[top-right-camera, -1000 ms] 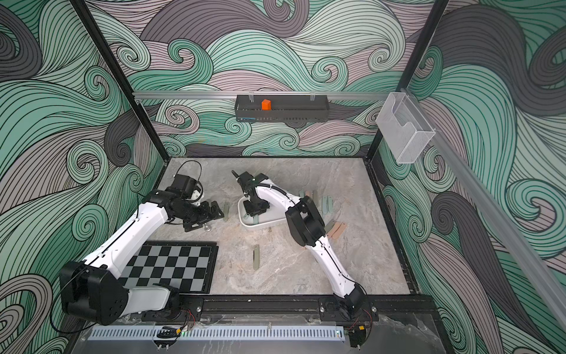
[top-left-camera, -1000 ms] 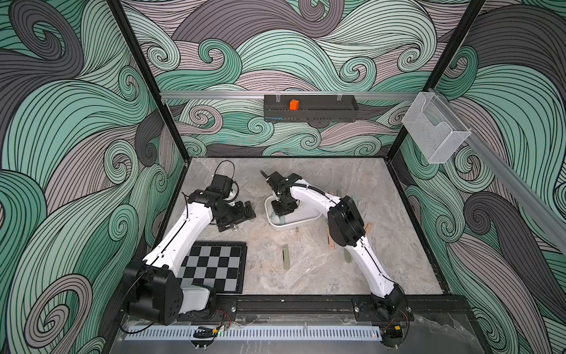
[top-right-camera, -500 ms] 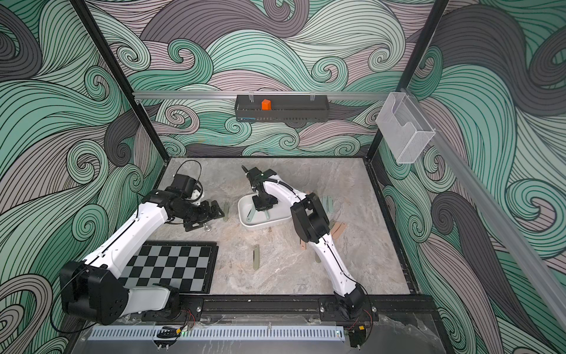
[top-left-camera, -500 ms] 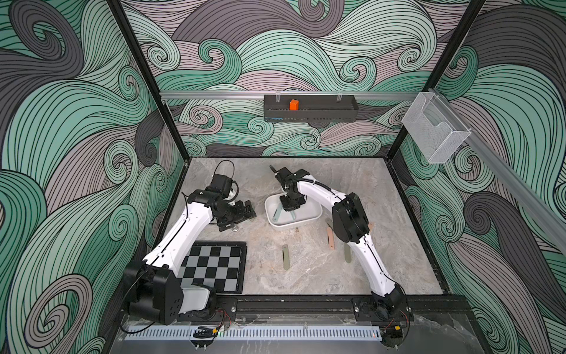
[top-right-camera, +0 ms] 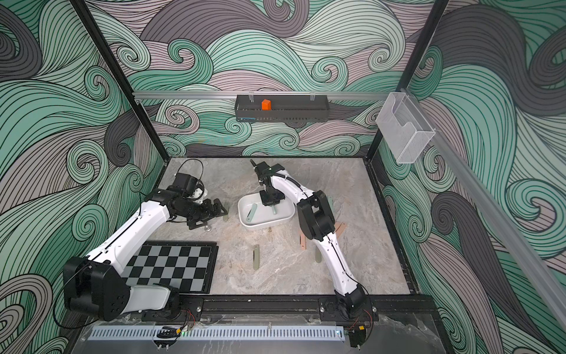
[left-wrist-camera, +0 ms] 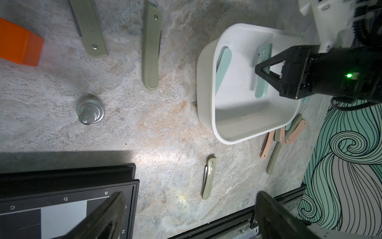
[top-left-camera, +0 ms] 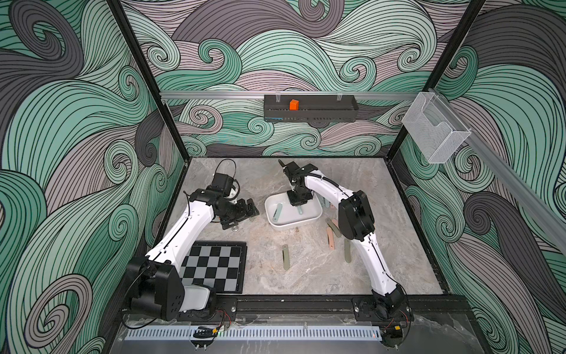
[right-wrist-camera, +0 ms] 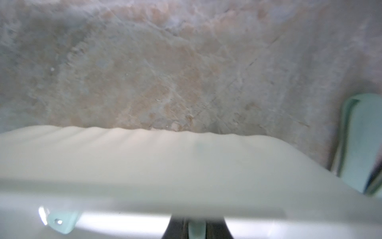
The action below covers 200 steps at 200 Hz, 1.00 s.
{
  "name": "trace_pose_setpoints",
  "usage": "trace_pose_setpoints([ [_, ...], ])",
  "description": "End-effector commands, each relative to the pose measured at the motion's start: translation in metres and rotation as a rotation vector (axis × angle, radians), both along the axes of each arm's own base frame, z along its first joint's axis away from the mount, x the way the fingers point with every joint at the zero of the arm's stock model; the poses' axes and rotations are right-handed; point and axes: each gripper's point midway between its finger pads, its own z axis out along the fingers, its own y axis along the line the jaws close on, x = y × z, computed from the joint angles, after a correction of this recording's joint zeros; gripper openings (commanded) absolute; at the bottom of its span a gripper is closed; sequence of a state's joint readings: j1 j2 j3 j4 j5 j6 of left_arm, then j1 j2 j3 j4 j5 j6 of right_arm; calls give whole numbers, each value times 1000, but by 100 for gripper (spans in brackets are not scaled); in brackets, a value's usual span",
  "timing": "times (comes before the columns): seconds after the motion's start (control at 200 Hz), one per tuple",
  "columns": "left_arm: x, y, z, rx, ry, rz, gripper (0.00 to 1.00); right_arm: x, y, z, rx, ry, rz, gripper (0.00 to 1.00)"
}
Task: Take the fruit knife out of the storage box
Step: Pick up the fruit knife from the storage box, then place the fruit knife at the center of the board.
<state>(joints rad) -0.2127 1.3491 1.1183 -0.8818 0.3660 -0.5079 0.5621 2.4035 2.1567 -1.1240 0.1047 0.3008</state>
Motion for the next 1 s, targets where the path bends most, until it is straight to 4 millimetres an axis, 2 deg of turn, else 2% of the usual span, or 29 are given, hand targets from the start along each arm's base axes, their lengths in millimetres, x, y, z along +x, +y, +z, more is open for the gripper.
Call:
trace_pose_setpoints([
  [0.0, 8, -11, 16, -14, -44, -39, 99, -4, -21, 54, 27, -64, -61, 0],
  [0.185, 3, -33, 31, 22, -100, -135, 99, -31, -40, 82, 68, -102, -102, 0],
  [0.275, -2, -46, 34, 31, -119, -175, 99, -52, -46, 85, 109, -92, -133, 0],
  [0.37, -11, -59, 32, 38, -123, -213, 99, -83, -51, 80, 174, -66, -175, 0],
  [0.48, -23, -74, 23, 46, -120, -260, 99, -119, -56, 64, 236, -41, -217, 0],
  [0.555, -33, -80, 9, 46, -97, -277, 99, -141, -60, 50, 236, -18, -235, 0],
  [0.68, -44, -84, -5, 41, -73, -284, 99, -169, -66, 27, 228, 23, -254, 0],
  [0.805, -50, -83, -6, 57, -71, -293, 99, -185, -73, 9, 206, 54, -271, 0],
  [0.92, -51, -81, -4, 70, -75, -299, 99, -192, -78, -4, 182, 76, -274, 0],
  [0.996, -52, -80, -3, 73, -75, -300, 99, -195, -81, -11, 162, 88, -273, 3],
])
